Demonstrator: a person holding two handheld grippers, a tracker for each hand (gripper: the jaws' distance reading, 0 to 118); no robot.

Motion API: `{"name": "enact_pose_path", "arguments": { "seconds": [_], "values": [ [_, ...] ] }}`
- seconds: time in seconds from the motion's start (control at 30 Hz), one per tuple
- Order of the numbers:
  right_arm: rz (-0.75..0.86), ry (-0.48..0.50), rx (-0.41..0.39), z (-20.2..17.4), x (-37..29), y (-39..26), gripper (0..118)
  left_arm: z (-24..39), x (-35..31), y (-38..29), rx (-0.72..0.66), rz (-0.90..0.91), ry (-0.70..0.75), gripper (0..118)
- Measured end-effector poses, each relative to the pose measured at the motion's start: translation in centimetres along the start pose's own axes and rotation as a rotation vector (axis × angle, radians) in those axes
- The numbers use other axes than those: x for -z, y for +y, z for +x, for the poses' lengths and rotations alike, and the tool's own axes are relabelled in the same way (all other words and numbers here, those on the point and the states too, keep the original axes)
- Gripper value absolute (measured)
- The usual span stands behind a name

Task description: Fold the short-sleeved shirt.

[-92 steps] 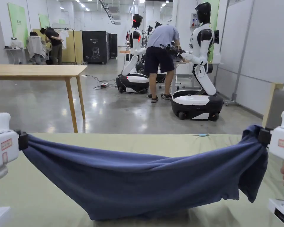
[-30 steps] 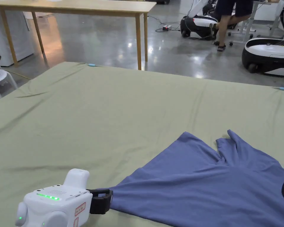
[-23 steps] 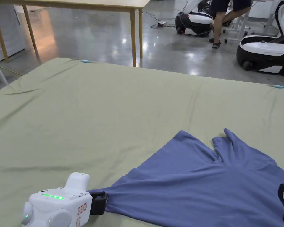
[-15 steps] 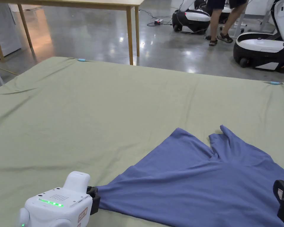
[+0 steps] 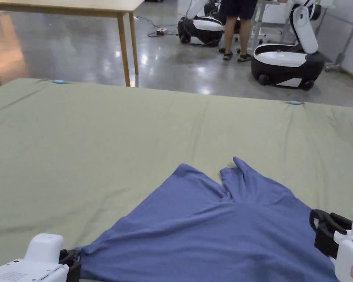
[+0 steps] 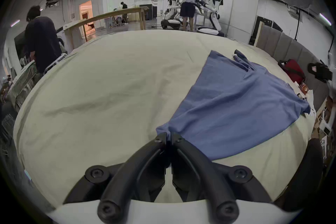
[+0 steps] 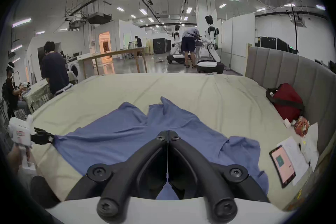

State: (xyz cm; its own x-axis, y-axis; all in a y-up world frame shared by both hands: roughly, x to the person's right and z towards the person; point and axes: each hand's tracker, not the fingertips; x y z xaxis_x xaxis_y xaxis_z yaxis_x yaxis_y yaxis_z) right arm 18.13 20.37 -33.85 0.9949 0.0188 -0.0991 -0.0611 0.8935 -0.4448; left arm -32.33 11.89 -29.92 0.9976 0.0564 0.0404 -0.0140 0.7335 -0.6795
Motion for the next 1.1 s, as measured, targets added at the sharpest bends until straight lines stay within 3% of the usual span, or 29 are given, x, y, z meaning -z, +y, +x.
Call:
{"name": "enact_pose_path", "arguments": {
  "seconds": [0.1, 0.2, 0.23, 0.27, 0.3, 0.33, 0.37, 0.5, 0.53, 0.6, 0.67, 0.8, 0.9, 0.97, 1.1],
  "values": [
    [-0.088, -0.016, -0.067, 2.1, 6.1, 2.1, 1, 0.4, -1.0, 0.8, -0.011, 0.022, 0.010, 3],
    [-0.188, -0.004, -0.068, 4.2, 13.5, 3.9, 2, 0.8, -2.0, 1.5, -0.007, 0.057, 0.032, 2],
    [-0.245, 0.033, -0.031, 5.1, 16.3, 4.3, 14, 1.4, -2.7, 2.1, -0.011, 0.071, 0.042, 1],
    [-0.288, 0.048, 0.008, 5.8, 18.5, 4.5, 42, 1.5, -2.9, 2.3, -0.012, 0.076, 0.041, 1],
    [-0.322, 0.047, 0.042, 6.5, 20.9, 4.5, 88, 1.6, -3.1, 2.5, -0.016, 0.083, 0.047, 1],
    [-0.354, 0.022, 0.034, 6.9, 23.0, 4.2, 108, 1.7, -3.2, 2.7, -0.016, 0.083, 0.044, 1],
    [-0.357, -0.007, 0.016, 7.1, 24.3, 4.0, 113, 1.9, -3.2, 3.0, -0.017, 0.083, 0.044, 1],
    [-0.485, -0.011, -0.039, 7.2, 28.4, 2.4, 110, 2.2, -2.9, 3.3, -0.012, 0.077, 0.053, 1],
    [-0.521, -0.026, -0.057, 7.1, 28.7, 2.0, 97, 2.3, -2.8, 3.4, -0.012, 0.076, 0.055, 1],
    [-0.498, -0.010, -0.051, 6.8, 27.6, 1.5, 40, 2.5, -2.5, 3.6, -0.011, 0.069, 0.056, 1],
    [-0.429, -0.001, -0.021, 6.1, 25.5, 2.1, 5, 2.6, -2.3, 3.9, -0.013, 0.066, 0.053, 1],
    [-0.366, 0.060, -0.027, 5.5, 20.6, 3.6, 5, 3.0, -2.0, 5.3, -0.019, 0.056, 0.004, 0],
    [-0.253, 0.045, -0.029, 6.0, 16.4, 6.8, 5, 3.7, -2.5, 7.9, 0.004, 0.097, -0.003, 0],
    [-0.181, 0.061, -0.007, 6.8, 13.4, 10.1, 5, 4.2, -2.9, 11.1, 0.039, 0.149, 0.007, 0],
    [-0.032, 0.024, -0.041, 8.2, 7.8, 17.1, 5, 4.7, -3.9, 18.2, 0.047, 0.224, -0.020, 0]
  ]
}}
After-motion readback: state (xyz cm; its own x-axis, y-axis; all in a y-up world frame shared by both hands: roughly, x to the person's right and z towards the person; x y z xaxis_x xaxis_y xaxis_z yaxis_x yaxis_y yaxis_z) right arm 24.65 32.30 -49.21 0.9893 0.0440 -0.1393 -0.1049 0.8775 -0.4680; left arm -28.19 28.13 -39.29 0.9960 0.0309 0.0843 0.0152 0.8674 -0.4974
